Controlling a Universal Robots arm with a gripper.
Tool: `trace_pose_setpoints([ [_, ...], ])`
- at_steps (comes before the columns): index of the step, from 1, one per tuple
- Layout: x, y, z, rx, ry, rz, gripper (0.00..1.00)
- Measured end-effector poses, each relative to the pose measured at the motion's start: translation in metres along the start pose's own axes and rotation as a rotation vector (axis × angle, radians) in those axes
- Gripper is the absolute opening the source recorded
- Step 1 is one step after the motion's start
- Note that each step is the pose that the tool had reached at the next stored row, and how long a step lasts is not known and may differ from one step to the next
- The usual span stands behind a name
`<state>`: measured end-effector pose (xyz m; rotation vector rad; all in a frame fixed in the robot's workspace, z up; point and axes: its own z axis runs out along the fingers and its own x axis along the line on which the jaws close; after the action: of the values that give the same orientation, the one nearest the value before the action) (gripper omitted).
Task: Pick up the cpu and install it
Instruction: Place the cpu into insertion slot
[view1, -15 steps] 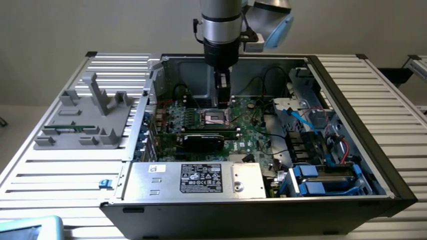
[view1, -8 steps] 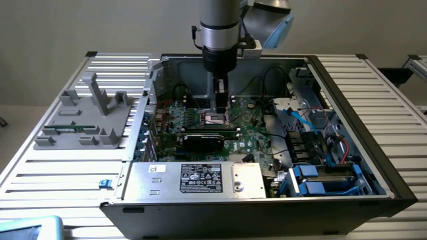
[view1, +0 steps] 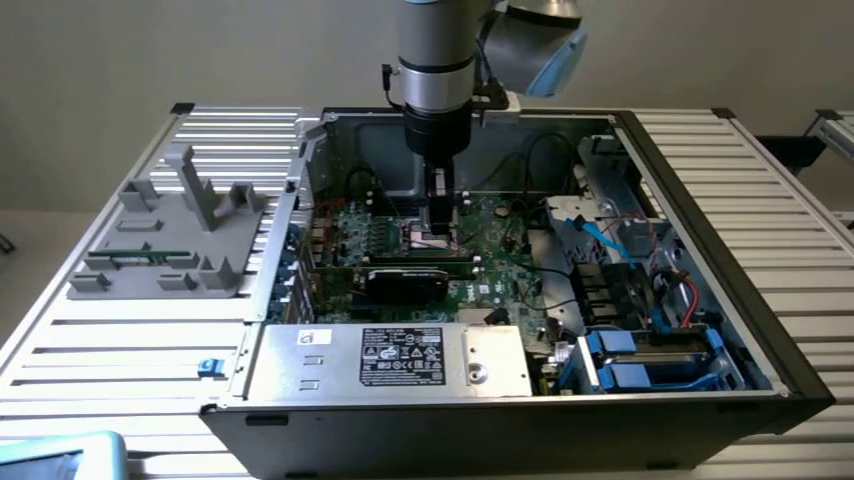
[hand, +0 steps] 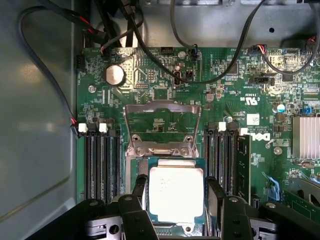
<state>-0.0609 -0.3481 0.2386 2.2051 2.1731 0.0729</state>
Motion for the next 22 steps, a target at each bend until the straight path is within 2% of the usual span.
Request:
trace_pose_setpoints([
  [4, 0.0, -0.0008, 0.0004, -0.0002, 0.0003, 0.001, 0.56],
  [8, 0.0, -0.0059, 0.0034, -0.0003, 0.0033, 0.001, 0.56],
  [22, 0.0, -0.0089, 0.0209, 0.0004, 0.0547, 0.004, 0.56],
])
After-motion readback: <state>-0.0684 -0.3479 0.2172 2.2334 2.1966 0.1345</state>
